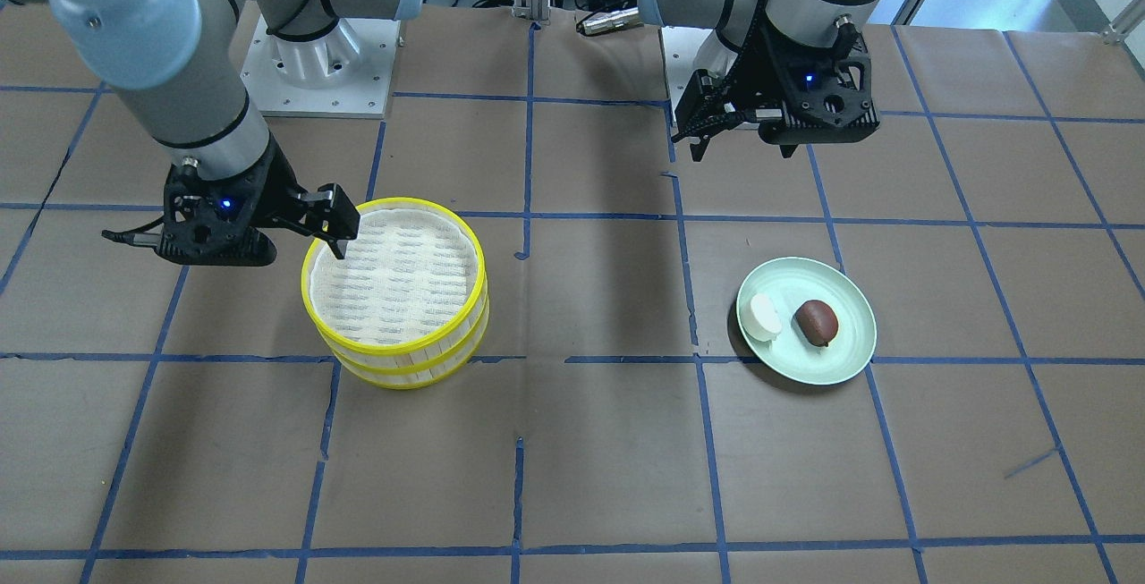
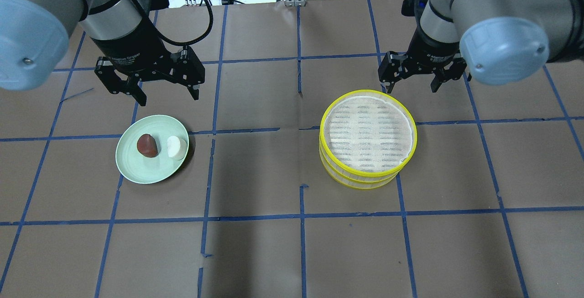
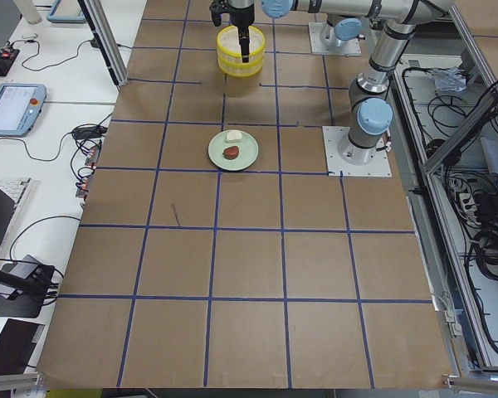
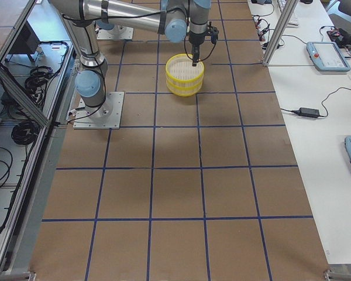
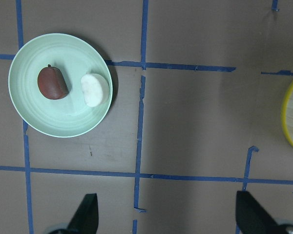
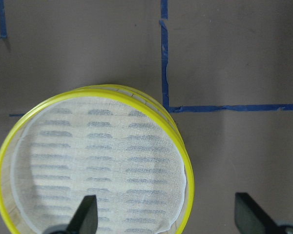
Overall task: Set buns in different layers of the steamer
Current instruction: 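Reach the right gripper down to the upper steamer tier's yellow rim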
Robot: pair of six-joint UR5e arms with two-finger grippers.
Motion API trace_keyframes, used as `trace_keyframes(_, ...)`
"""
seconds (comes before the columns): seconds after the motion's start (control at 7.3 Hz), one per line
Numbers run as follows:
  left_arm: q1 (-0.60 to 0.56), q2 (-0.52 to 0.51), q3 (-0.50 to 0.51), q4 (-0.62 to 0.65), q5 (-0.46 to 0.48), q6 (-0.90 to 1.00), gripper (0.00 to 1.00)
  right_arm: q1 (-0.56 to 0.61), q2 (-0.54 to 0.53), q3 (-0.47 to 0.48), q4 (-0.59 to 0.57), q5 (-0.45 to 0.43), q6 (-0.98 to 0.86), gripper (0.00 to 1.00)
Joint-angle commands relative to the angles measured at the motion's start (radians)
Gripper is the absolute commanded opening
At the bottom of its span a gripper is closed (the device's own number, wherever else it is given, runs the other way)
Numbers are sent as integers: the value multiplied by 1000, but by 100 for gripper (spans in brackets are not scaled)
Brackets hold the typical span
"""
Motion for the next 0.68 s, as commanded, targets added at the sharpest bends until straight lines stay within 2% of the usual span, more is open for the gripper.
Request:
trace_keyframes(0.0, -1, -10, -30, 6, 0, -4, 100, -61, 26, 139, -172, -8, -51, 100)
trace_keyframes(0.27, 1, -10, -30, 12, 1, 0, 100, -66, 34, 216, -224, 0, -51, 99)
trace_keyframes(0.41, 1, -10, -30, 12, 1, 2, 100, -68, 34, 235, -235, 3, -52, 88)
trace_keyframes(0.55, 1, -10, -30, 12, 1, 0, 100, -66, 34, 239, -233, -5, -55, 53)
